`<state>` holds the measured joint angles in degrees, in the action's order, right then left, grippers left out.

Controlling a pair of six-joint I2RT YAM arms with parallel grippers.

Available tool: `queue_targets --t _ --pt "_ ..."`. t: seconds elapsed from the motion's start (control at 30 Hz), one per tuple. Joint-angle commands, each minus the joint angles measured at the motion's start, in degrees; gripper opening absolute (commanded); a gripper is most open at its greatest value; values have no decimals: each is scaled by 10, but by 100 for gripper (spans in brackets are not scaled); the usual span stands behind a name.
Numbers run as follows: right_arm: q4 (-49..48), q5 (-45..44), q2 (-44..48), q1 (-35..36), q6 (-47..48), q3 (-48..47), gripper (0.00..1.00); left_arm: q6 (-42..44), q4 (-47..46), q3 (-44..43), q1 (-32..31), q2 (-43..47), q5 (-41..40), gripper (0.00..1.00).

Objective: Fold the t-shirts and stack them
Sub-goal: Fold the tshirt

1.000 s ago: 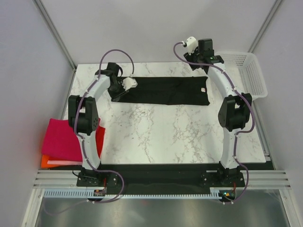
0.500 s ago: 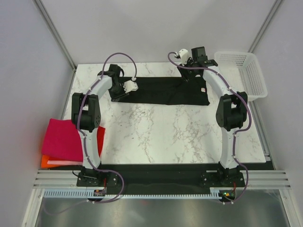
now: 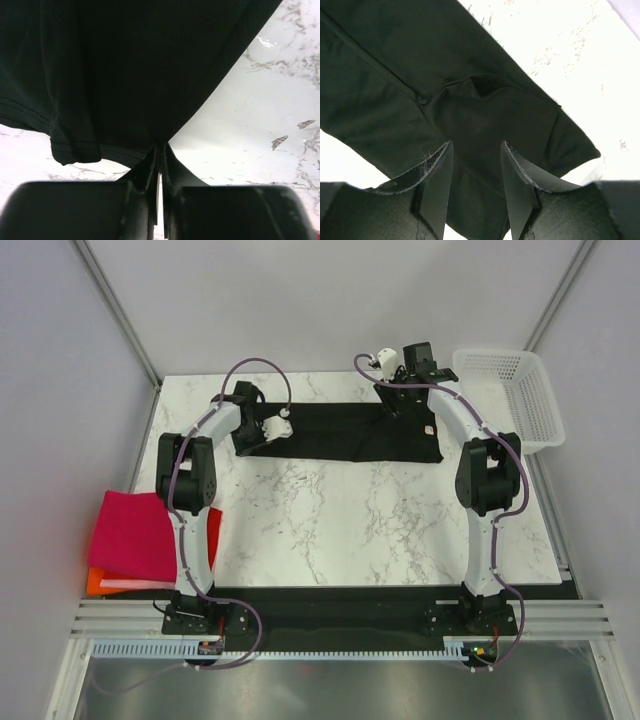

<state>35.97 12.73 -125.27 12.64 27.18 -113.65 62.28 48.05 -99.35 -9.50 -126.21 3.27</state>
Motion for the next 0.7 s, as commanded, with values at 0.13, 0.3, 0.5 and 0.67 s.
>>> queue_targets --t 0.13,0.3,0.5,0.67 --pt "-6 -2 -81 6 -11 -66 50 -15 10 34 -25 21 3 2" --pt "-10 -10 -111 12 -2 -83 49 -29 14 87 -42 73 5 2" --pt "-19 -8 -139 17 -7 -98 49 -51 21 130 -48 116 -4 2" --pt "-23 -3 -163 26 -13 -126 49 -59 39 156 -67 149 -5 2"
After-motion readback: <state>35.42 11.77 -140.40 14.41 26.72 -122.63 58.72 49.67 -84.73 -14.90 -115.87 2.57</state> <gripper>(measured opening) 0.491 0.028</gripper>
